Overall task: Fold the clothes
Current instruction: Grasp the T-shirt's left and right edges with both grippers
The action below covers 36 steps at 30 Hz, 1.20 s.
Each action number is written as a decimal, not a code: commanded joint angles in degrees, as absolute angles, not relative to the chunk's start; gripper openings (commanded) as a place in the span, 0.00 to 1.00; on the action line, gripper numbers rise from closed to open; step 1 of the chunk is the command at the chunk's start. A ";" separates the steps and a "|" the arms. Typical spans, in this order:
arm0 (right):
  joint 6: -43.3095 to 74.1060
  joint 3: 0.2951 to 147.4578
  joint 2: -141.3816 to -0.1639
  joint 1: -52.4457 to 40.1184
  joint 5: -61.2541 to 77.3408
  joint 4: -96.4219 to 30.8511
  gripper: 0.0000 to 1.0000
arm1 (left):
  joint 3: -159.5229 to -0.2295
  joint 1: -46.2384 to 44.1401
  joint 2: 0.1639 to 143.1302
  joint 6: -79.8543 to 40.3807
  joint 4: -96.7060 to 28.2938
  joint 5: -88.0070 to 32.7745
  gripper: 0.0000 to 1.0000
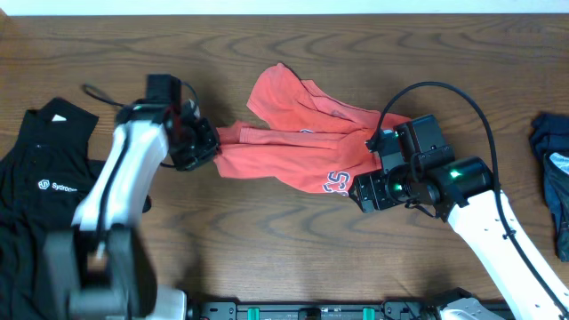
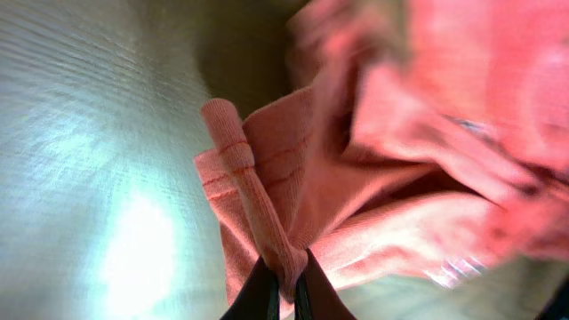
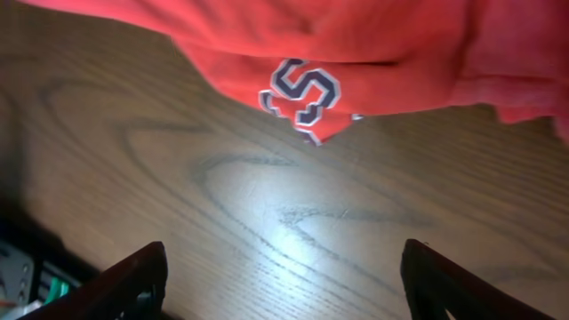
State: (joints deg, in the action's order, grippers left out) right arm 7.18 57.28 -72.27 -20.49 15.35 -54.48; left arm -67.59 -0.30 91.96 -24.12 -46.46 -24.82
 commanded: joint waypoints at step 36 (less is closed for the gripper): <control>17.98 58.39 -91.09 -5.26 13.17 -39.29 0.87 | -68.10 -3.62 64.97 -20.82 -62.74 -16.80 0.06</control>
